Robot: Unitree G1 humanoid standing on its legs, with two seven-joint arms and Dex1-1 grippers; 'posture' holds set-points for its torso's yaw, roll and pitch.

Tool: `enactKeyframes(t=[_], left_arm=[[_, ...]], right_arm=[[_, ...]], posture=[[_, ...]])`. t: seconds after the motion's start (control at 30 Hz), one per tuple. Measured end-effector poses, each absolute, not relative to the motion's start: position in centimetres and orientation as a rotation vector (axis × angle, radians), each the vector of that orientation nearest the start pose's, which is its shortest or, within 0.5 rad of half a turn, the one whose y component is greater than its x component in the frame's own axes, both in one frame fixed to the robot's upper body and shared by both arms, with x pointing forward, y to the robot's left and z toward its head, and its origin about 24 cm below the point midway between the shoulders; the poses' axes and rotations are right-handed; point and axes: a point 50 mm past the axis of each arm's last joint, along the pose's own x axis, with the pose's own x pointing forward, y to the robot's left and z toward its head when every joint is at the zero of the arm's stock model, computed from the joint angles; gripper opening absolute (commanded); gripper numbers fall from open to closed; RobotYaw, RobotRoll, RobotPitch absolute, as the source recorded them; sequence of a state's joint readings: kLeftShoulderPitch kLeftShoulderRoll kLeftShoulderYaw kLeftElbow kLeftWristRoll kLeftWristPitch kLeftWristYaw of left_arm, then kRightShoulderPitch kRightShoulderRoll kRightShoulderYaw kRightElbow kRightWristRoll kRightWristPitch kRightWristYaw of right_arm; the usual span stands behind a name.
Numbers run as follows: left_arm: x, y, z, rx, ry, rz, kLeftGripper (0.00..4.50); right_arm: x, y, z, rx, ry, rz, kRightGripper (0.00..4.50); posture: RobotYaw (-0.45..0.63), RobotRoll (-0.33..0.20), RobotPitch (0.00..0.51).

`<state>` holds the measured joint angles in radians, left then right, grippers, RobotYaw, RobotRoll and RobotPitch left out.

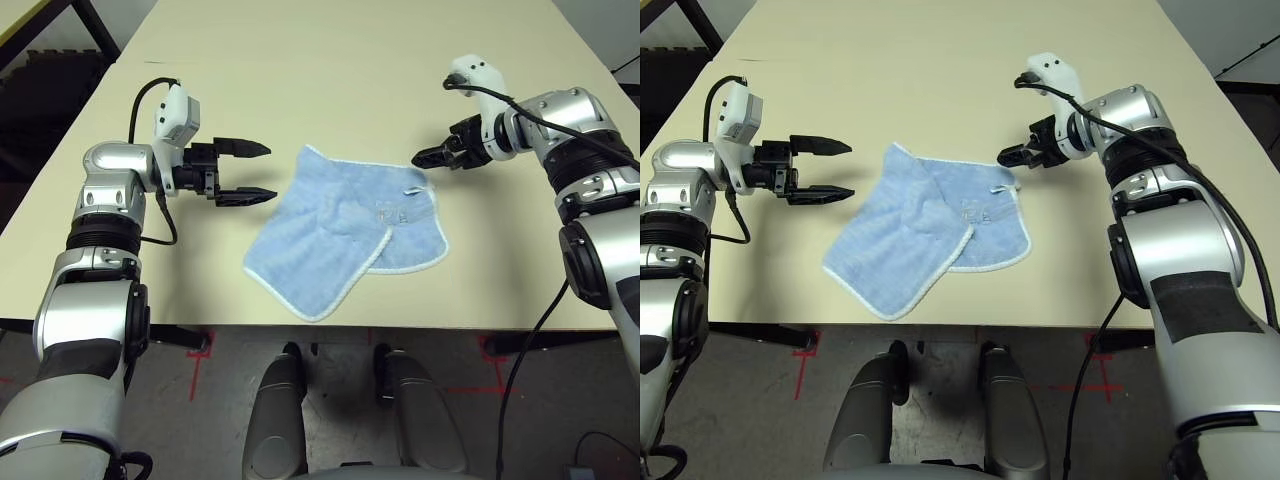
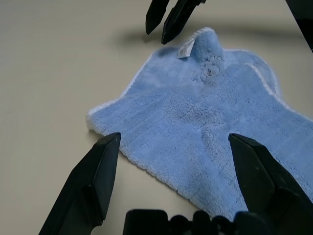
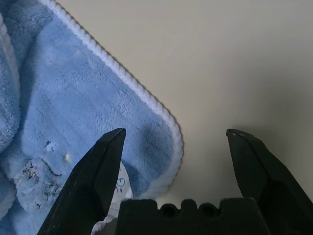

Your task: Fold the towel and set it aside.

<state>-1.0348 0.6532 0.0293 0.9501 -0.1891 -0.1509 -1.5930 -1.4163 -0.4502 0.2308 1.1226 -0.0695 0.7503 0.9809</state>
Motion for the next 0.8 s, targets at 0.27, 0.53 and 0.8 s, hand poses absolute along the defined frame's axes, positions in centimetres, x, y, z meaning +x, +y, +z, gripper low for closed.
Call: enactKeyframes(t=[0.27,0.53,0.8], left_arm=[[35.5,23.7,21.1,0.450,-0.002,-1.288,4.47],[35.5,23.6,21.1,0.457,-0.007,-1.286,4.47],[35.4,23.5,21.1,0.459,-0.013,-1.293,4.47]], right_arm=[[40.7,-16.5,22.7,-0.370,0.658,0.606,4.50],[40.9,-16.8,22.4,-0.425,0.659,0.583,4.50],[40.9,-16.7,21.8,-0.446,0.671,0.587,4.50]], posture=[[-0.05,0.000,0.293],[-0.04,0.000,0.297],[-0.04,0.000,0.302]])
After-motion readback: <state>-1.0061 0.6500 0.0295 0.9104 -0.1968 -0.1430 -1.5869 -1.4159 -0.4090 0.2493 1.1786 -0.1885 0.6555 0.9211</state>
